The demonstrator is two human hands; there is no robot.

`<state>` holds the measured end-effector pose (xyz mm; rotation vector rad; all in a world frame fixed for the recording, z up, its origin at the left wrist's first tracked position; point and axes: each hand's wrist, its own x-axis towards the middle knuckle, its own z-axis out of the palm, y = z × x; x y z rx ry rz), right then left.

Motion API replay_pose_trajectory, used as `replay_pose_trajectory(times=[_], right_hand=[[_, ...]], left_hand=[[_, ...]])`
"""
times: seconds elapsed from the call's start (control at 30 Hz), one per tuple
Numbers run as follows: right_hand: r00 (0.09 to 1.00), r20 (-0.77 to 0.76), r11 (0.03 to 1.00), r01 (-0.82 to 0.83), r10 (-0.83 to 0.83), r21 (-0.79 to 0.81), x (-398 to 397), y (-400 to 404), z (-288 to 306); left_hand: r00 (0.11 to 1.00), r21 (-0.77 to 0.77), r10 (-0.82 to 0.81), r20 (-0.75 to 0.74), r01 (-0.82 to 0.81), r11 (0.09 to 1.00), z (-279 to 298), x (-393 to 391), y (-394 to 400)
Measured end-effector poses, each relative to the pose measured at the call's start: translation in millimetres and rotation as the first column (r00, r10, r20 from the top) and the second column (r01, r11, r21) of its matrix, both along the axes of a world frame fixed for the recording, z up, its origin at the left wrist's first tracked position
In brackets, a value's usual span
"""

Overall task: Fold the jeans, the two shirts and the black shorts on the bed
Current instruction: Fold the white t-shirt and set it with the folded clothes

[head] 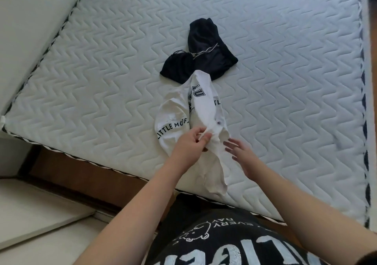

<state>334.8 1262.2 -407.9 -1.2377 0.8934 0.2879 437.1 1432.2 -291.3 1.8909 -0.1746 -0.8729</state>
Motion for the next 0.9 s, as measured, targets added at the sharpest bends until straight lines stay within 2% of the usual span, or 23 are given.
replay_pose_trajectory(times=[0.1, 0.17, 0.23, 0.33, 0.5, 0.6, 0.73, 0.8, 0.87, 0.9], right_hand=[[0.957, 0.018, 0.952, -0.286, 0.289, -0.112, -25, 0, 2], [0.885, -0.057, 0.871, -0.464, 0.462, -0.158, -36, 1, 6], [0.83, -0.114, 0.814, -0.558, 0.546, -0.165, -42, 3, 14], [0.812, -0.124, 0.779, -0.583, 0.57, -0.232, -39, 9, 22], [0.918, -0.202, 0.837, -0.394, 0.341, -0.38, -24, 17, 12], [0.902, -0.336, 0.776, -0.412, 0.272, -0.477, -23, 8, 0], [0.914, -0.399, 0.824, -0.278, 0.07, -0.494, -30, -11, -11], [0.946, -0.318, 0.87, -0.106, -0.06, -0.481, -32, -15, -6], [0.941, -0.216, 0.923, 0.179, -0.262, -0.339, -33, -14, -1], [0.915, -0.18, 0.915, 0.311, -0.361, -0.258, -34, -14, 0]], left_hand=[[0.997, -0.13, 0.08, -0.024, -0.082, 0.988, 26, -6, -30], [0.988, -0.197, 0.143, -0.054, -0.151, 0.969, 43, -6, -44], [0.978, -0.243, 0.191, -0.089, -0.207, 0.948, 54, -3, -53], [0.963, -0.292, 0.226, -0.146, -0.26, 0.92, 67, 3, -60], [0.972, -0.389, 0.196, -0.131, -0.233, 0.891, 95, 14, -60], [0.966, -0.453, 0.21, -0.151, -0.256, 0.854, 115, 24, -55], [0.952, -0.52, 0.211, -0.222, -0.298, 0.801, 130, 37, -44], [0.948, -0.538, 0.205, -0.244, -0.308, 0.785, 133, 41, -38], [0.953, -0.522, 0.219, -0.211, -0.299, 0.798, 132, 46, -35], [0.955, -0.499, 0.239, -0.176, -0.296, 0.815, 130, 49, -34]])
